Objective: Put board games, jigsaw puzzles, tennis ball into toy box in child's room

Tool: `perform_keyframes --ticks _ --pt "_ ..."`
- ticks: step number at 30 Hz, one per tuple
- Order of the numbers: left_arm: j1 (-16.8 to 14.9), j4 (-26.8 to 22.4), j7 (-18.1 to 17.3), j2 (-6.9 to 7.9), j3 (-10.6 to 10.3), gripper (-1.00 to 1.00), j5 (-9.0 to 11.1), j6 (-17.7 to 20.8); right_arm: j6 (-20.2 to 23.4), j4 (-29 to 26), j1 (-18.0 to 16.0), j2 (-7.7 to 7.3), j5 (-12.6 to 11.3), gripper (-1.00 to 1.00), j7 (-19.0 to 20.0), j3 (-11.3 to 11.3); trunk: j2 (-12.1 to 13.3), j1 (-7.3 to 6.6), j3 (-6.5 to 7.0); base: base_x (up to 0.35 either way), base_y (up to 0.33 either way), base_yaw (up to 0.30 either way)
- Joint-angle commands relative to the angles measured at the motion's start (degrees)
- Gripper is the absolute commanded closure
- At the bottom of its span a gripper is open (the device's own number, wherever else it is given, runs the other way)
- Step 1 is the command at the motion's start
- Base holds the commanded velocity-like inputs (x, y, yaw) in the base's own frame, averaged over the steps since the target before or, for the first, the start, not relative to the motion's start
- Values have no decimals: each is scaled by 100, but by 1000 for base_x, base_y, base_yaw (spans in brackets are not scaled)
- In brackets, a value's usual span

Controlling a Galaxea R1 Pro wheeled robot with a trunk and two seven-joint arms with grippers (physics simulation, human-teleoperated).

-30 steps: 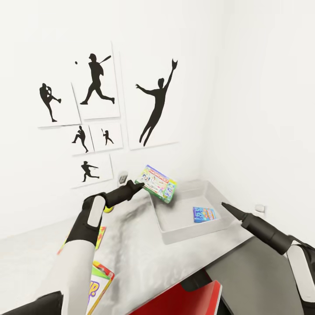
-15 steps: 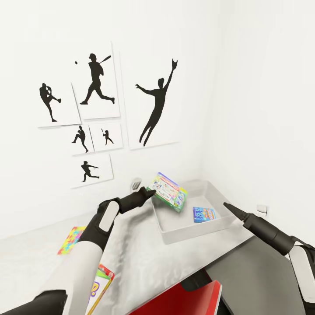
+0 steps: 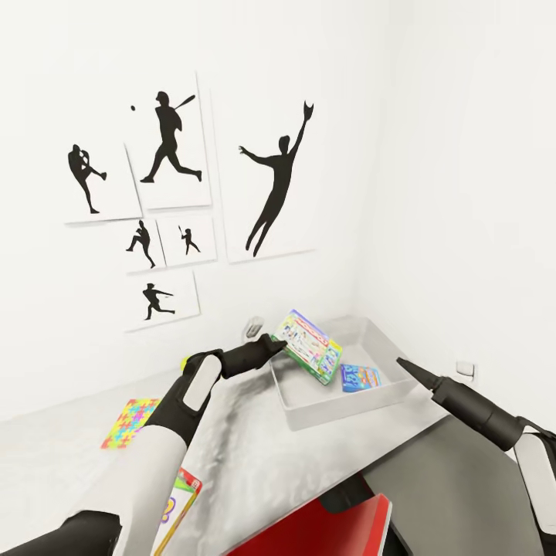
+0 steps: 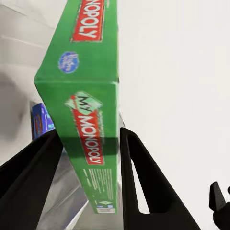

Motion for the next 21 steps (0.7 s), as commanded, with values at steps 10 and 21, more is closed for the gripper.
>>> perform_keyframes --ticks 10,21 --pt "-5 -278 161 -1 -357 100 37 48 246 -13 -5 -1 7 -100 434 -350 -6 1 -78 0 0 0" --pt "-5 -626 330 -1 -366 100 37 40 318 -15 -5 8 42 -100 480 -393 -6 1 -179 0 0 0"
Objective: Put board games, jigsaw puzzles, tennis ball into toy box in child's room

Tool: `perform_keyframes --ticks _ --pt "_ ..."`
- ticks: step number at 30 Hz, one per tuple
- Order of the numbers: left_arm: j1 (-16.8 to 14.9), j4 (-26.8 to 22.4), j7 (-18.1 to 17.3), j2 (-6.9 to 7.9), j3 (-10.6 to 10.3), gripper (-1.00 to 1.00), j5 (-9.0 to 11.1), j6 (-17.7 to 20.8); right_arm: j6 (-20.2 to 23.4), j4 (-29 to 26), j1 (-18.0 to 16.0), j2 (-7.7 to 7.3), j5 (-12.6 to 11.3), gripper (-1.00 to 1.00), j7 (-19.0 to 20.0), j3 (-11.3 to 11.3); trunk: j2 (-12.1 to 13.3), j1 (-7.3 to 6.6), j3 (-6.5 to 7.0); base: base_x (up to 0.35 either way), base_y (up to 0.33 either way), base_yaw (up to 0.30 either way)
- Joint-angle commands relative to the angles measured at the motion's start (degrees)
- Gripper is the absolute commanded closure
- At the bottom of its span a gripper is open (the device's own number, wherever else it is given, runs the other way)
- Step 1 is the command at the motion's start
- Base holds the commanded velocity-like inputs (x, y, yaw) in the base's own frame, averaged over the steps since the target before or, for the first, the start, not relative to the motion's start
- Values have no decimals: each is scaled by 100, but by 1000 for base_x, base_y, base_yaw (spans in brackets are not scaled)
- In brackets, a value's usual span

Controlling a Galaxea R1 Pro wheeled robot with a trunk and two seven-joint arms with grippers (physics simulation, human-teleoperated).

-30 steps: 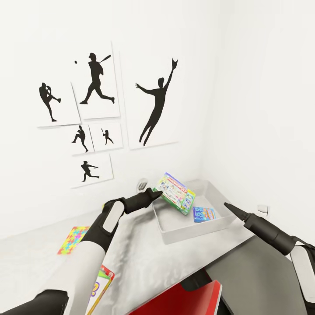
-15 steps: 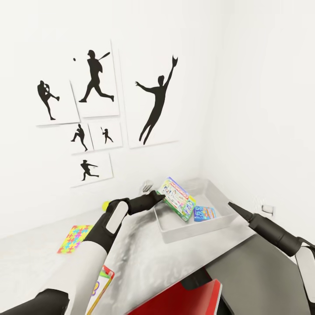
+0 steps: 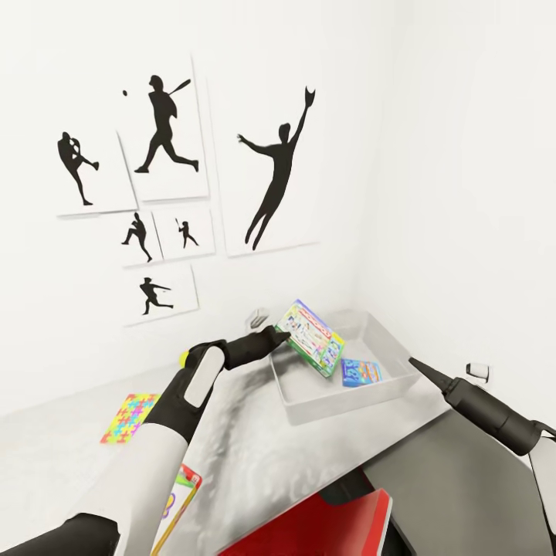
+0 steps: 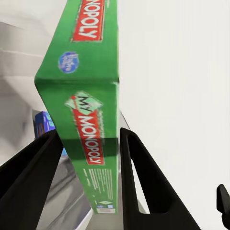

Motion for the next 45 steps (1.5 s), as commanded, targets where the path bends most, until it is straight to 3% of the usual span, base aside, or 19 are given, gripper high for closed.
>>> perform_keyframes --ticks 1,11,18,27,30,35,39,45 --pt "-4 -7 -2 -2 6 100 15 23 33 0 -5 -1 -14 -100 7 -4 -6 1 -17 0 0 0" --pt "-73 -17 64 -2 6 100 15 -51 34 1 -5 0 -9 -100 13 -9 -6 1 -110 0 0 0" --pt "-138 -4 604 -2 -10 100 15 -698 34 4 -5 0 -9 -100 16 -13 -6 1 -175 0 0 0" --pt "-145 9 769 -2 -317 100 51 -794 34 8 -5 0 -8 -100 17 -13 -6 1 -258 0 0 0" --pt "-145 11 776 -2 -350 100 207 -794 36 9 -5 -2 -7 -100 17 -13 -6 1 -286 0 0 0" --pt "-145 10 820 -2 -476 100 670 -795 37 9 -5 -5 -8 -100 17 -19 -6 1 -332 0 0 0" --pt "-145 12 1140 -2 -535 100 975 -996 41 9 -5 -5 -9 -100 17 -21 -6 1 -369 0 0 0" --pt "-145 10 1514 -2 -865 100 1351 -1368 42 9 -5 -9 -9 -100 17 -22 -6 1 -425 0 0 0"
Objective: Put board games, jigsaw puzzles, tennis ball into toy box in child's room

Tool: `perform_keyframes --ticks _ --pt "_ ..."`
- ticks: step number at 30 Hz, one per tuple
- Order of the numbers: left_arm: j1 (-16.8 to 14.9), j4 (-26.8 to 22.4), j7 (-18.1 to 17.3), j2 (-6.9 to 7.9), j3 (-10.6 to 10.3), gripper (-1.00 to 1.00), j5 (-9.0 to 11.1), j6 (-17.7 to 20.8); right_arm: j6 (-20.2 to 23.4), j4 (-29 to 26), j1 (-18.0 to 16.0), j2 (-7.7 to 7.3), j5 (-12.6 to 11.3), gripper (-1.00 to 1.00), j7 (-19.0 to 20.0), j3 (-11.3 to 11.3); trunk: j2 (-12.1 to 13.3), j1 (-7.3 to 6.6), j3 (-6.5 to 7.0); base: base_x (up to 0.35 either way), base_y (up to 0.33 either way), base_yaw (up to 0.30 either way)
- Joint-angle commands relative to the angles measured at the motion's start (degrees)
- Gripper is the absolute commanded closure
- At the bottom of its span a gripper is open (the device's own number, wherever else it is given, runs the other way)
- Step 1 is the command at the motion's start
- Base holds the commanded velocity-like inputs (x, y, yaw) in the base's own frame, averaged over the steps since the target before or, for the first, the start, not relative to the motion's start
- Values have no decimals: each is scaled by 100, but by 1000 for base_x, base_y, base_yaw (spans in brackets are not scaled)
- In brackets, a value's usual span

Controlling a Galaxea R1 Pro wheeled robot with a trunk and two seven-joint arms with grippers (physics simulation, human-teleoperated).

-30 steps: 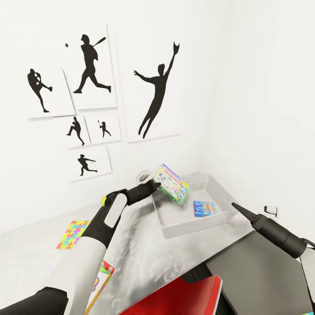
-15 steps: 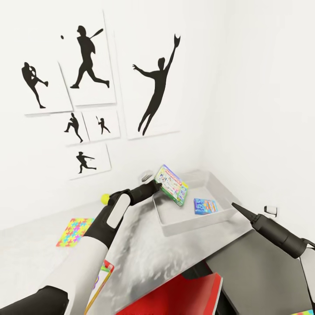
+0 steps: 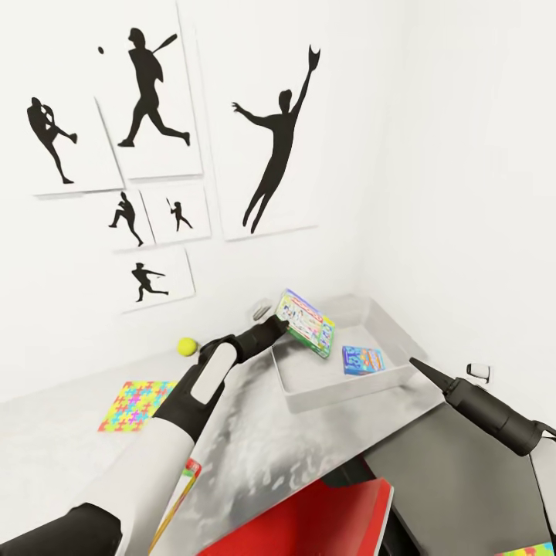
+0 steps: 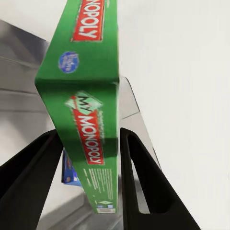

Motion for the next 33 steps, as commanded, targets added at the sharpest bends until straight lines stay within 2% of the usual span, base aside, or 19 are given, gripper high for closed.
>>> perform_keyframes --ticks 1,4,6,14,24,26,27,28,31,33 --pt "-4 0 18 -1 -73 100 88 -54 33 0 -4 -1 -17 -100 7 -4 -6 1 -17 0 0 0" --pt "-4 0 49 -1 -270 100 207 -264 33 0 -4 -1 -16 -100 12 -10 -6 1 -44 0 0 0" --pt "-4 0 61 -1 -312 100 228 -310 33 0 -4 -1 -17 -100 14 -11 -6 1 -63 0 0 0" --pt "-4 -25 302 -1 -362 100 245 -365 33 0 -4 -1 -17 -100 16 -12 -6 1 -137 0 0 0" --pt "-4 -198 830 -1 -543 100 285 -369 33 0 -4 -1 -13 -100 16 -12 -6 1 -230 0 0 0" --pt "-4 -277 901 -1 -558 100 391 -361 33 0 -4 -1 -12 -100 16 -12 -6 1 -248 0 0 0" --pt "-4 -326 941 -1 -601 100 582 -356 33 0 -4 -1 -10 -100 16 -12 -6 1 -257 0 0 0" --pt "-4 -337 950 -1 -629 100 658 -357 33 0 -4 -1 -10 -100 16 -12 -6 1 -267 0 0 0" --pt "-4 -383 975 -1 -812 100 1053 -364 33 0 -4 -1 -9 -100 16 -12 -6 1 -295 0 0 0" --pt "-4 -416 982 -1 -860 100 1150 -366 33 0 -4 -1 -10 -100 16 -12 -6 1 -313 0 0 0"
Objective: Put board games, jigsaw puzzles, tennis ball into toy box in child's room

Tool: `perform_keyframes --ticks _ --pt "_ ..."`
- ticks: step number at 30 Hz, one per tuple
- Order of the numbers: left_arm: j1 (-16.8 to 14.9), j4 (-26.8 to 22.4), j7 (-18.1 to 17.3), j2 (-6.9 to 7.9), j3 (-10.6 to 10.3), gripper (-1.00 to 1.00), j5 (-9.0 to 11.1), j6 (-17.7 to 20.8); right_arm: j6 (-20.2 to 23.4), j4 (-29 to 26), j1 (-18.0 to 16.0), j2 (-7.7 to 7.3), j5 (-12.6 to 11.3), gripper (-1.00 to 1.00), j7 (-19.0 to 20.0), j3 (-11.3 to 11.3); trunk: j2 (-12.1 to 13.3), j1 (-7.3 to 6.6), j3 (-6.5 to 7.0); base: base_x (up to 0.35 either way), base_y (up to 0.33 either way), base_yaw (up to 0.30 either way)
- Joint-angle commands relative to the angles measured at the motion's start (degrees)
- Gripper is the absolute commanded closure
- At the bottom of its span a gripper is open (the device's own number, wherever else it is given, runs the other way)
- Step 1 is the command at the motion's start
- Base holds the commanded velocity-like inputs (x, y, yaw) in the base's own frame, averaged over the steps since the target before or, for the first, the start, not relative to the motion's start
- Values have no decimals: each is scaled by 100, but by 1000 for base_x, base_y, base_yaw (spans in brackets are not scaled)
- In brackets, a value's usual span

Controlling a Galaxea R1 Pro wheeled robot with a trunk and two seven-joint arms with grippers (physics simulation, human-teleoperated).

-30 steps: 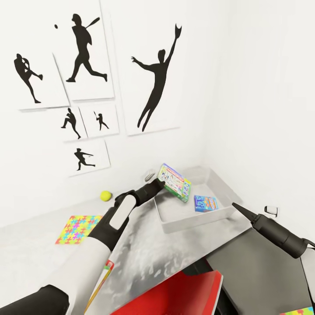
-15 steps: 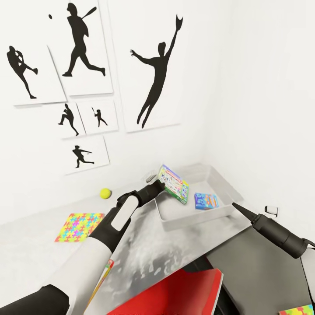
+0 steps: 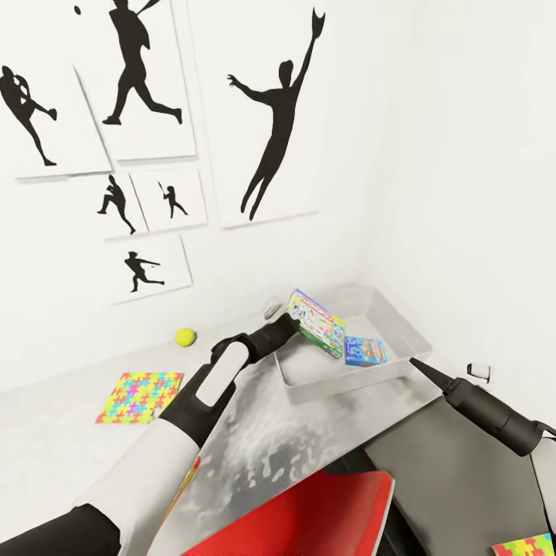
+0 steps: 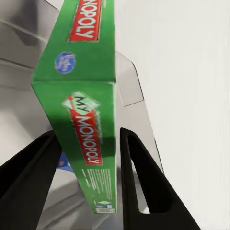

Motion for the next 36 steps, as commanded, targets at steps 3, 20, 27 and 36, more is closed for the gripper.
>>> perform_keyframes --ticks 3,20,27,36 --pt "-4 -76 58 0 -46 100 132 11 33 0 -4 -1 -18 -100 7 -3 -6 1 -35 0 0 0" --pt "-4 -112 53 0 -132 100 168 -244 24 0 -4 -1 -17 -100 6 -3 -6 1 -160 0 0 0" --pt "-4 -112 52 0 -244 100 160 -457 20 4 -4 -1 -16 -100 6 -50 -6 1 -163 0 0 0" --pt "-4 -112 58 0 -264 100 159 -548 38 -3 -4 -1 -19 -100 95 -79 -6 1 -163 0 0 0"
